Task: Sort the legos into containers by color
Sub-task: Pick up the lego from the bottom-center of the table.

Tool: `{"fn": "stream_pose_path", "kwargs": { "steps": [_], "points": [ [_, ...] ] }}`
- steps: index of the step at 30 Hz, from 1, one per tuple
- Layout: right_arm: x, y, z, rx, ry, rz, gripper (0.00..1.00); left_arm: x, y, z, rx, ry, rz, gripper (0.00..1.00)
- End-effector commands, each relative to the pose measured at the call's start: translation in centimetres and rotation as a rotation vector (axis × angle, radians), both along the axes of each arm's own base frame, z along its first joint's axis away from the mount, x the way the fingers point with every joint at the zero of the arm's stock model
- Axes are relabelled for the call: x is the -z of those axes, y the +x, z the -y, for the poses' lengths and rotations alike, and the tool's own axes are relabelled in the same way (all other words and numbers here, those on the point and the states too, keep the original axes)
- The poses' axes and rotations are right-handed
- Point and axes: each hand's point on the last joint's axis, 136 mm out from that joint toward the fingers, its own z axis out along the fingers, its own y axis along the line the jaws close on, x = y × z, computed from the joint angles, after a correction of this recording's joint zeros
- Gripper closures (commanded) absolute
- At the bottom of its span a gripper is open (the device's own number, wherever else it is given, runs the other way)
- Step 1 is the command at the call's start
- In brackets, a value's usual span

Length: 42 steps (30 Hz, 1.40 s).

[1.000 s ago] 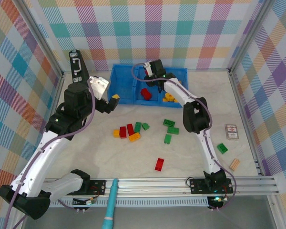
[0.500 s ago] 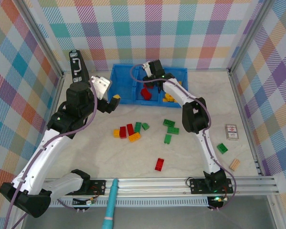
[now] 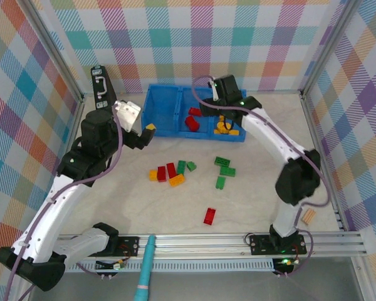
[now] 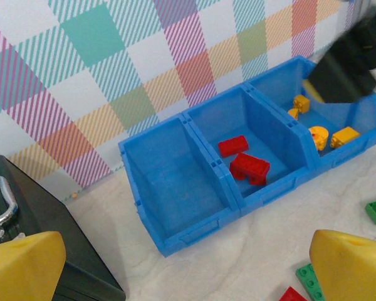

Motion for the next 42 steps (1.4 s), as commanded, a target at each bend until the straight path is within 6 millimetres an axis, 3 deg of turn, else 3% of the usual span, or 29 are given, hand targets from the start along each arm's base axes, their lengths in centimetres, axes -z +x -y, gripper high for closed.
{"fn": "stream_pose_path", "kwargs": {
  "steps": [1, 3, 6, 10, 15, 22, 33, 42],
  "points": [
    [4.3, -7.3, 1.0, 0.15, 0.046, -0.247, 0.25, -1.6, -0.7, -0.8, -0.015, -0.003, 0.043, 0.0],
    [6.0, -11.2, 1.7, 0.228, 0.067, -0.328, 0.24, -2.3, -1.1, -1.1, -0.025, -0.011, 0.068, 0.0],
    [8.6, -17.3, 2.2, 0.311, 0.113, -0.435, 0.12, -3.2, -1.8, -1.2, -0.009, -0.029, 0.093, 0.0],
    [11.1, -24.5, 3.4, 0.389, 0.123, -0.521, 0.1, -4.0, -2.6, -0.9, 0.013, -0.052, 0.12, 0.0],
    [13.7, -30.6, 4.2, 0.45, 0.079, -0.584, 0.1, -4.9, -3.4, -0.7, 0.034, -0.076, 0.145, 0.0],
    [17.8, -31.7, -0.9, 0.345, 0.125, -0.643, 0.06, -7.2, -6.1, -1.8, 0.03, -0.087, 0.235, 0.0],
    [20.5, -32.5, -0.5, 0.443, 0.11, -0.709, 0.05, -8.1, -7.8, -1.8, 0.054, -0.097, 0.273, 0.0],
    [22.8, -33.3, -0.6, 0.486, 0.074, -0.768, 0.15, -8.5, -8.3, -1.9, 0.062, -0.098, 0.285, 0.0]
  ]
}}
